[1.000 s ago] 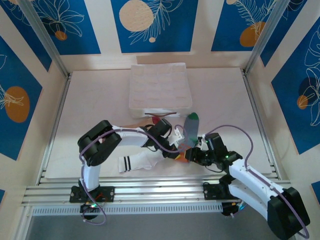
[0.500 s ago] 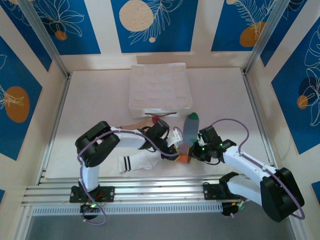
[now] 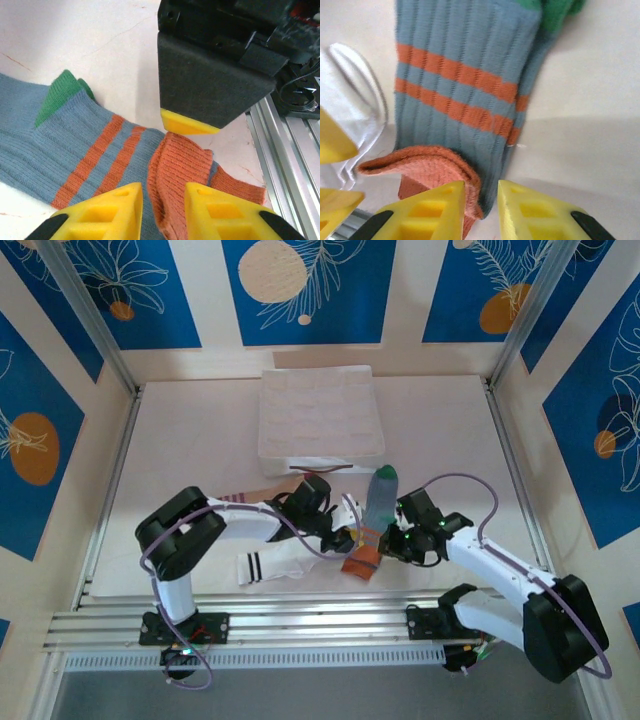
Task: Roll the socks
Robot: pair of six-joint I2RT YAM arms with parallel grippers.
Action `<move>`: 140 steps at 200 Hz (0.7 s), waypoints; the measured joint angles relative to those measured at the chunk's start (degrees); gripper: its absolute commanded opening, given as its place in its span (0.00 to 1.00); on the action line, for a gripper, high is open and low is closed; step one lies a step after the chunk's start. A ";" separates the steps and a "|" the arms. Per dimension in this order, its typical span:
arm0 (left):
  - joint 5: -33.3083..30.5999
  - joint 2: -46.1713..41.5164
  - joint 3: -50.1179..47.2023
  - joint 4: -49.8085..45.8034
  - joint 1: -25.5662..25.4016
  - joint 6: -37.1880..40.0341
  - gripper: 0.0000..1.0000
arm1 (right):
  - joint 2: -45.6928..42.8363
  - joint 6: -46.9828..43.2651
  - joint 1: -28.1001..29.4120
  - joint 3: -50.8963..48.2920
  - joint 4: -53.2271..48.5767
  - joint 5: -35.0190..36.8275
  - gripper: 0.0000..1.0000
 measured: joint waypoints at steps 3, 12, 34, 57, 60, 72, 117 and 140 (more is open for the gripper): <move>0.00 0.00 -0.15 0.17 0.00 0.15 0.30 | -0.35 -0.02 0.04 0.00 0.00 -0.07 0.31; 0.15 -0.02 -0.70 0.48 0.00 0.42 0.31 | -1.38 -0.37 0.20 0.00 0.02 -0.28 0.32; 0.85 -1.16 -3.61 1.77 0.00 2.29 0.42 | -3.10 -0.76 0.44 0.00 0.35 -0.94 0.36; 1.01 -3.93 -8.37 3.78 0.00 5.75 0.53 | -3.19 -1.55 1.11 -0.07 0.98 -1.36 0.38; 0.92 -4.24 -8.87 3.93 0.00 5.88 0.53 | -3.19 -1.66 1.20 -0.07 1.07 -1.36 0.39; 0.76 -5.09 -10.32 4.63 0.00 7.69 0.58 | -3.04 -2.08 1.53 -0.07 1.40 -1.44 0.41; -0.61 -5.40 -11.04 4.76 -0.22 13.49 0.64 | -1.27 -2.47 1.64 -0.13 2.60 -1.44 0.44; -2.32 -5.33 -11.04 4.81 -1.05 15.69 0.65 | -0.68 -2.54 0.85 -0.13 3.43 -1.49 0.46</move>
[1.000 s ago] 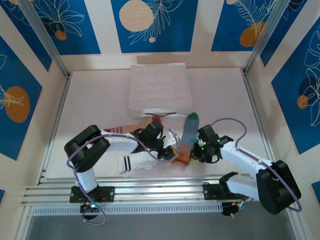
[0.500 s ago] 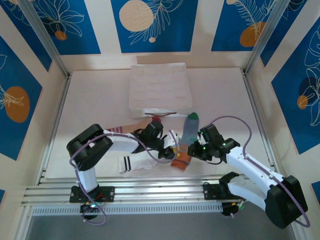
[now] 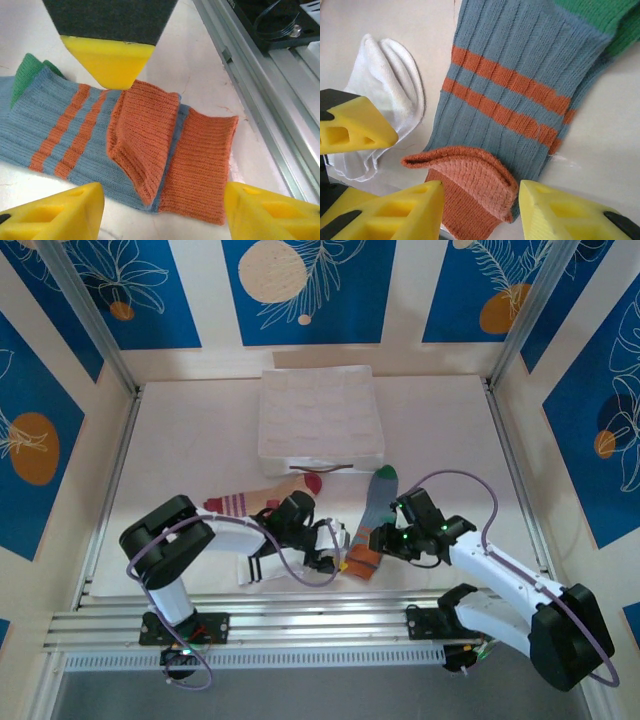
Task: Roll the socks
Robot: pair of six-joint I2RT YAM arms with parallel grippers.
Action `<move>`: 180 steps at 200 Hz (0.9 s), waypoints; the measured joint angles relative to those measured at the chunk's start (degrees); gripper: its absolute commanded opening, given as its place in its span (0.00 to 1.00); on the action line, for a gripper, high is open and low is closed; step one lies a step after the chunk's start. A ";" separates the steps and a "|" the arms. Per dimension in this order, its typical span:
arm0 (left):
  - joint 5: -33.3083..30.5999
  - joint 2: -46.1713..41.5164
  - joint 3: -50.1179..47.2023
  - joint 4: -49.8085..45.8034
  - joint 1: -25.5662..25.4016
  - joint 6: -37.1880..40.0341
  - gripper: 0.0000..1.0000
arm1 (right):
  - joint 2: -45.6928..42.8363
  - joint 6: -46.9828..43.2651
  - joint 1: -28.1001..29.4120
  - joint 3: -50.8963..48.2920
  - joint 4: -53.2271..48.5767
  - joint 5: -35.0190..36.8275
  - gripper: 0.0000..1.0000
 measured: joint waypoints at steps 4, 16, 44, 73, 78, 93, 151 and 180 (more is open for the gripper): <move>-0.44 0.07 0.00 0.11 -0.17 0.39 0.65 | 0.11 -0.02 -0.13 0.00 0.09 -0.02 0.47; -1.49 0.42 -0.20 0.85 -0.70 1.27 0.65 | 0.39 -0.37 -0.52 0.00 0.35 -0.02 0.47; -3.80 2.27 -0.44 2.14 -2.16 3.21 0.66 | 0.90 -0.87 -1.66 -0.02 1.18 -0.50 0.47; -5.57 3.74 -0.44 2.29 -3.78 5.09 0.67 | 1.70 -1.44 -3.08 -0.11 1.92 -1.68 0.46; -5.75 3.85 -0.44 2.36 -3.98 5.35 0.68 | 1.92 -1.70 -3.26 -0.13 2.12 -1.79 0.45; -6.03 4.09 -0.44 2.34 -4.44 5.95 0.69 | 2.51 -2.08 -3.58 -0.15 2.64 -2.27 0.43; -6.60 4.04 -0.17 1.68 -4.87 7.67 0.69 | 6.38 -2.97 -3.80 -0.20 4.50 -3.69 0.38; -6.99 4.09 0.74 0.35 -5.29 8.55 0.63 | 6.78 -2.97 -3.80 -0.33 5.35 -4.35 0.38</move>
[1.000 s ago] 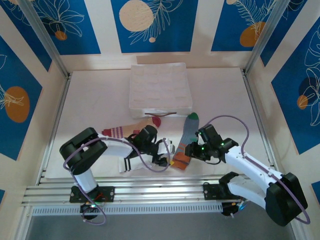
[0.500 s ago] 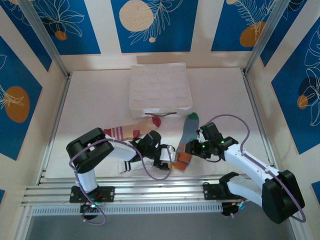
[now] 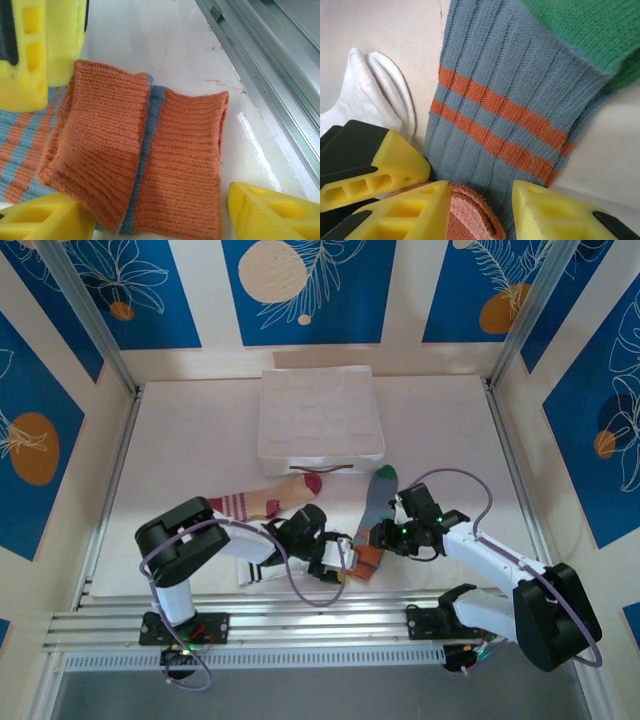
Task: Roll the socks
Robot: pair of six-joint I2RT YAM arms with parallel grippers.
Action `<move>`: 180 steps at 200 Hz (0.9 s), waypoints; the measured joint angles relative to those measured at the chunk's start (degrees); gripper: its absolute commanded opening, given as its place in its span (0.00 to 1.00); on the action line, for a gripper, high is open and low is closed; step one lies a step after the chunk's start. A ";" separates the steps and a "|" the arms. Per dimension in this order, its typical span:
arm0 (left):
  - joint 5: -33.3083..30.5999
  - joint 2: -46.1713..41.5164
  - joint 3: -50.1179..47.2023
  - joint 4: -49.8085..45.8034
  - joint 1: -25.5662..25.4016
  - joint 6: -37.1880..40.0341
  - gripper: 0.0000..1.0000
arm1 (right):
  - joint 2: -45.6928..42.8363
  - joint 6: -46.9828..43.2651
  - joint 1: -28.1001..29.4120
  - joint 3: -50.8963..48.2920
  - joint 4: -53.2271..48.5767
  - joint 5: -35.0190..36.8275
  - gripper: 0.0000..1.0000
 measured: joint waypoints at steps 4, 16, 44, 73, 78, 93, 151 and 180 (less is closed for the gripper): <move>0.00 0.04 0.11 -0.22 -0.11 -0.02 0.61 | 0.00 0.00 -0.02 0.00 0.07 -0.04 0.38; 0.07 0.09 0.33 -0.74 -0.37 0.13 0.50 | -0.02 0.02 -0.33 -0.22 0.46 -0.55 0.38; 0.26 0.13 1.49 -3.63 -1.22 -0.35 0.08 | -0.15 -0.17 -1.66 -1.01 1.84 -2.93 0.41; 0.22 0.13 5.18 -9.03 -1.31 -1.07 0.00 | -1.84 -0.98 -2.05 -1.49 3.10 -5.64 0.45; 0.33 0.13 5.97 -10.34 -1.29 -1.57 0.00 | -2.19 -1.20 -2.16 -1.62 3.37 -6.10 0.45; 1.20 0.13 8.50 -14.47 -0.98 -2.99 0.00 | -3.58 -1.57 -2.38 -2.43 4.07 -7.52 0.46; 8.79 4.68 21.64 -28.52 3.54 -12.85 0.00 | -10.12 -1.42 -3.13 -7.65 5.05 -9.44 0.49; 11.89 8.70 26.80 -35.04 5.03 -16.65 0.00 | -11.50 -0.79 -3.34 -8.70 5.79 -9.44 0.52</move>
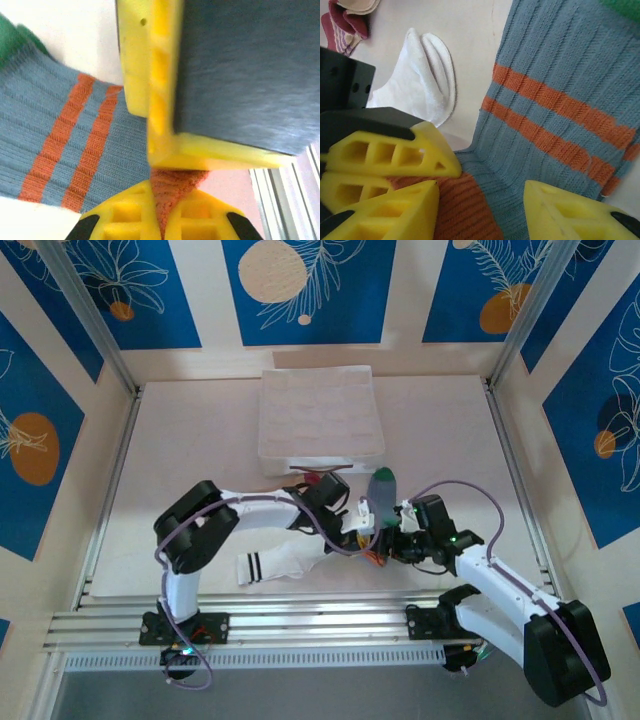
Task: Roll the socks
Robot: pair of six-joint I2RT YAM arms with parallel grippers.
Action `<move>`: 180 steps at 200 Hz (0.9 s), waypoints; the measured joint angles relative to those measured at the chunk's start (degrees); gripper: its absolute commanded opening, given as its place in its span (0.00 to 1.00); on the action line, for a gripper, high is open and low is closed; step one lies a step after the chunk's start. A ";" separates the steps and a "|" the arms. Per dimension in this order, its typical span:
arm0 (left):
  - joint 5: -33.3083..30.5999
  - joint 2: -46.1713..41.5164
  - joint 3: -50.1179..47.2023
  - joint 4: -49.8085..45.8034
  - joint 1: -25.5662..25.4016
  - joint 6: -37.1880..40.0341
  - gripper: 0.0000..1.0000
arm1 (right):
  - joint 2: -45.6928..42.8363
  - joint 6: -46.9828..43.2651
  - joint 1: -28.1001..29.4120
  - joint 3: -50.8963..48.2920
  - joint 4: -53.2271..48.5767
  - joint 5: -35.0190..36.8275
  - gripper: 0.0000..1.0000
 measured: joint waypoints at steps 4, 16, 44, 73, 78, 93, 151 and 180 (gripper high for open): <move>0.24 0.39 0.42 -0.59 0.07 -0.24 0.01 | -0.04 0.00 0.00 -0.04 0.04 0.00 0.52; 0.94 1.33 1.25 -2.14 0.26 -1.57 0.02 | -0.13 0.02 0.00 -0.04 0.22 -0.04 0.54; 2.34 2.67 2.25 -4.44 0.57 -4.70 0.03 | -0.13 0.00 0.00 -0.04 0.31 -0.22 0.56; 3.41 3.80 3.48 -5.05 1.62 -8.87 0.05 | -0.13 0.00 0.02 -0.04 0.33 -0.37 0.56; 3.58 3.87 3.50 -5.03 1.88 -9.46 0.05 | -0.13 0.00 0.02 -0.04 0.33 -0.37 0.56; 4.31 4.15 3.56 -4.98 2.71 -11.52 0.07 | -0.11 0.00 0.17 -0.04 0.33 -0.20 0.55; 5.73 5.97 4.26 -3.89 3.52 -16.61 0.15 | 3.52 1.01 2.43 0.02 0.15 3.23 0.28; 5.88 5.77 2.71 -0.35 3.52 -16.37 0.32 | 6.23 3.45 2.27 1.25 -2.14 7.48 0.11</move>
